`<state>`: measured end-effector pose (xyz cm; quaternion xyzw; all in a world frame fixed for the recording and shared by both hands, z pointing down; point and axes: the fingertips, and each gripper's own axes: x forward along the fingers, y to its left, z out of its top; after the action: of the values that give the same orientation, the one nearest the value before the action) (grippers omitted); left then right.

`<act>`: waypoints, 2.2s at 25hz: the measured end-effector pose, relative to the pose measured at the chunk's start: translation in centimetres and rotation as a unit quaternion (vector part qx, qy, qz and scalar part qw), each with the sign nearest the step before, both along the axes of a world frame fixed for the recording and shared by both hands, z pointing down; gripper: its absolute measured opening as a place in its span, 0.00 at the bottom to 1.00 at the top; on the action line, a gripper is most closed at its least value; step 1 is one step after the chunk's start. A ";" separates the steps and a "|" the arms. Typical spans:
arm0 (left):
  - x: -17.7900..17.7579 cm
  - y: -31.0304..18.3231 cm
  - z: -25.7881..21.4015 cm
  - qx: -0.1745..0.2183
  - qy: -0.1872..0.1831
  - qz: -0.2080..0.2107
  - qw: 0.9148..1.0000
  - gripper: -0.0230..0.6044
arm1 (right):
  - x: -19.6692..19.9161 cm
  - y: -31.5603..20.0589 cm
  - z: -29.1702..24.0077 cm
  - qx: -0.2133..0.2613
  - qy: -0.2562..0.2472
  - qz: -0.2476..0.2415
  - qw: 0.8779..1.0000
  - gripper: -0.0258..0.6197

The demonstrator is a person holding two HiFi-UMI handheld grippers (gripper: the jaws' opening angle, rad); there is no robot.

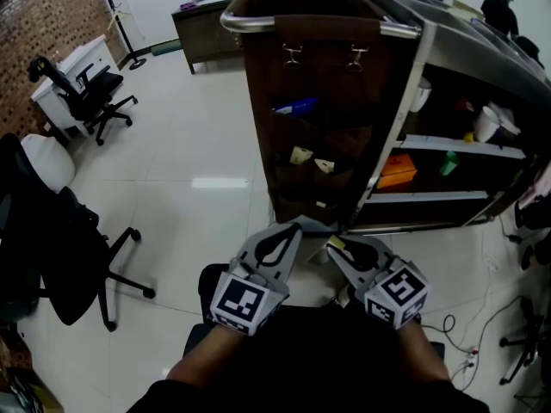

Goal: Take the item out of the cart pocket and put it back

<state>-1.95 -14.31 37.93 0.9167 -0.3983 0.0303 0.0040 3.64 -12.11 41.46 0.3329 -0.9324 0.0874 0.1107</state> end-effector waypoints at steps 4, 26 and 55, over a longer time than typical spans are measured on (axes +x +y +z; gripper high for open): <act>0.1 -0.1 -0.1 0.001 0.002 0.000 1.000 0.04 | 0.1 0.0 0.0 0.000 0.001 -0.002 1.000 0.19; -0.5 -0.8 0.2 0.007 -0.007 -0.008 1.000 0.04 | 4.8 -2.9 -17.5 0.162 -0.048 0.052 0.984 0.19; -0.6 -0.4 1.2 -0.011 0.002 -0.004 1.000 0.04 | 3.9 -19.0 -19.4 0.167 0.046 0.108 0.979 0.19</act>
<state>-2.52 -14.70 39.16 0.9152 -0.4013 0.0333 0.0151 7.55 -31.11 22.07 0.4489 -0.8864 -0.0733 0.0863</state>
